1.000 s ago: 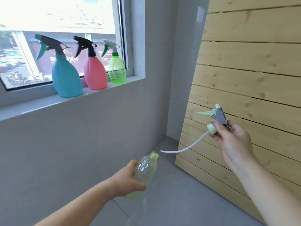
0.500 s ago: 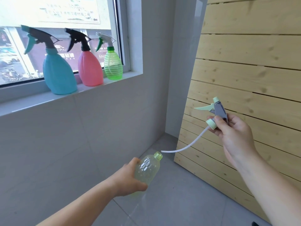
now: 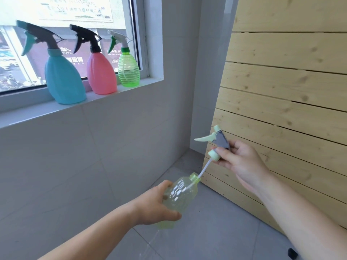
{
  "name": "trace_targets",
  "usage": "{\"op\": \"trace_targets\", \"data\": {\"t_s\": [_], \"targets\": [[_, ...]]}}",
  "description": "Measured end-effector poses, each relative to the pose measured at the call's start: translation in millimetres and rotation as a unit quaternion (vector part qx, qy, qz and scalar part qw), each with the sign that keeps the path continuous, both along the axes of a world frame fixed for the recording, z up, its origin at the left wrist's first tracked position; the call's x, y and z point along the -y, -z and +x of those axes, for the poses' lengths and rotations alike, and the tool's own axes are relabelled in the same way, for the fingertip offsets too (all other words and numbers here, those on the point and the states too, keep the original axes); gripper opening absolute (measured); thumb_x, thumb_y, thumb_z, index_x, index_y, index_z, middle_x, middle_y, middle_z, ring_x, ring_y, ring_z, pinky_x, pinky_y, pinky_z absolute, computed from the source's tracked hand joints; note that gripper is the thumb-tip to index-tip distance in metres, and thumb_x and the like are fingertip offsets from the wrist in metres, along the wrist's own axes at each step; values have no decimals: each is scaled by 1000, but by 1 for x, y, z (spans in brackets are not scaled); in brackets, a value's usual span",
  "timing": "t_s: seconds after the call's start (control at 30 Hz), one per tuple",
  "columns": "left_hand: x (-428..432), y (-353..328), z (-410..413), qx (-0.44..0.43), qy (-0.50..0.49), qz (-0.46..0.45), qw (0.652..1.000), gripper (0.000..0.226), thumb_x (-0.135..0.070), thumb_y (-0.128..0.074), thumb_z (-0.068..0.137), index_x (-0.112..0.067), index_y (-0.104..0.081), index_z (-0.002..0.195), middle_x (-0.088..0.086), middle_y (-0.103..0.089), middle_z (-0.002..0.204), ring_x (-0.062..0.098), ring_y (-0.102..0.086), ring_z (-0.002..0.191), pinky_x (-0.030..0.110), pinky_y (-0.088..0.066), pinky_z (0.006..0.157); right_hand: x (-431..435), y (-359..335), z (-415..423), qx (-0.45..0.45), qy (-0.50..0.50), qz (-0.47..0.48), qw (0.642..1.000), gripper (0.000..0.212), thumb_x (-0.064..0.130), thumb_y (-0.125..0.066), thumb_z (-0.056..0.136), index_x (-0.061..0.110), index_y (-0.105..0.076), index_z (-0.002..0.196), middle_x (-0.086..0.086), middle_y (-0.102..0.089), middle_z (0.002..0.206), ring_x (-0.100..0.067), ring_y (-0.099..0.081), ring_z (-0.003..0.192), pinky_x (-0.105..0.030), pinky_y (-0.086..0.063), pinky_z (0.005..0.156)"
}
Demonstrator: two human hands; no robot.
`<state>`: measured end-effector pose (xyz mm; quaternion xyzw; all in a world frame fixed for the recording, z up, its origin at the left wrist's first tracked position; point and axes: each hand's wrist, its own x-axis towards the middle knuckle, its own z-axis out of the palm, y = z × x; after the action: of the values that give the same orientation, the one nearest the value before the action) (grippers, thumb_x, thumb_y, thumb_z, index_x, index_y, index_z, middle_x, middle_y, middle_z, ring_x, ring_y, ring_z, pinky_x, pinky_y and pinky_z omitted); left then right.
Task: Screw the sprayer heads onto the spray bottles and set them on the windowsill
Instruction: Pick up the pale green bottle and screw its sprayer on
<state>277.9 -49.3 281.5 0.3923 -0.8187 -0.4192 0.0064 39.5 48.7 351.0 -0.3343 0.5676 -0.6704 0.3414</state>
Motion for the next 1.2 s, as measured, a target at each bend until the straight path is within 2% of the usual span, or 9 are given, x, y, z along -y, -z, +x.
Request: {"op": "trace_targets", "data": {"t_s": [0.07,0.17,0.3,0.4,0.53,0.7,0.87,1.07,1.2], "targets": [[-3,-4,-3,-30,4,29,999,61,-46,-83,66,-42,-52,119,-12,-72,97,6,-68,79,27,-58,77,2,6,10,-4,-44,41,998,19,-4,-62,90,-3,-59,110,-22,-73,107,-22,-74,89,-34,-61,78],[-6,-8,-4,-61,4,74,995,54,-41,-85,71,-42,-55,116,-12,-71,90,2,-65,70,22,-56,71,3,11,21,-29,-78,78,993,23,-2,-60,92,-7,-54,114,-18,-76,103,-23,-71,94,-45,-58,90],[-8,-13,0,-71,3,94,993,52,-34,-86,77,-36,-57,120,-3,-75,101,7,-69,77,27,-58,77,3,8,23,-44,-92,95,990,27,0,-57,94,-6,-53,120,-17,-76,105,-27,-69,95,-54,-52,98],[-10,-16,2,-71,0,115,991,49,-37,-86,77,-44,-56,115,4,-77,110,7,-71,81,25,-58,74,3,7,26,-66,-99,105,987,24,3,-53,97,0,-55,122,-16,-74,107,-26,-67,95,-56,-50,98],[-14,-19,2,-77,-8,136,988,50,-41,-86,75,-42,-58,116,2,-77,102,11,-72,81,30,-57,69,4,6,27,-81,-107,102,986,24,4,-50,99,5,-56,123,-14,-71,106,-25,-64,98,-57,-49,99],[-17,-23,2,-82,-3,142,986,53,-40,-85,73,-34,-62,120,9,-75,117,26,-75,105,49,-63,91,3,6,27,-90,-108,94,986,26,4,-49,100,6,-55,125,-11,-71,103,-24,-64,96,-52,-52,97],[-19,-26,2,-84,0,148,985,53,-44,-85,69,-34,-63,116,13,-73,117,21,-75,93,54,-63,86,3,9,26,-87,-114,79,986,24,5,-50,100,10,-57,122,-8,-72,101,-20,-66,92,-45,-54,92],[-20,-29,3,-83,-1,172,982,49,-41,-85,70,-34,-65,115,16,-73,118,37,-72,108,64,-58,91,2,12,28,-143,-139,80,977,23,8,-55,97,16,-59,118,-5,-74,103,-14,-67,94,-35,-58,87],[-20,-30,4,-89,0,173,981,49,-41,-85,69,-33,-66,115,17,-73,117,37,-73,106,64,-58,92,2,12,22,-132,-171,74,974,25,2,-62,92,5,-58,116,-16,-66,101,-19,-64,96,-35,-56,85]]}}
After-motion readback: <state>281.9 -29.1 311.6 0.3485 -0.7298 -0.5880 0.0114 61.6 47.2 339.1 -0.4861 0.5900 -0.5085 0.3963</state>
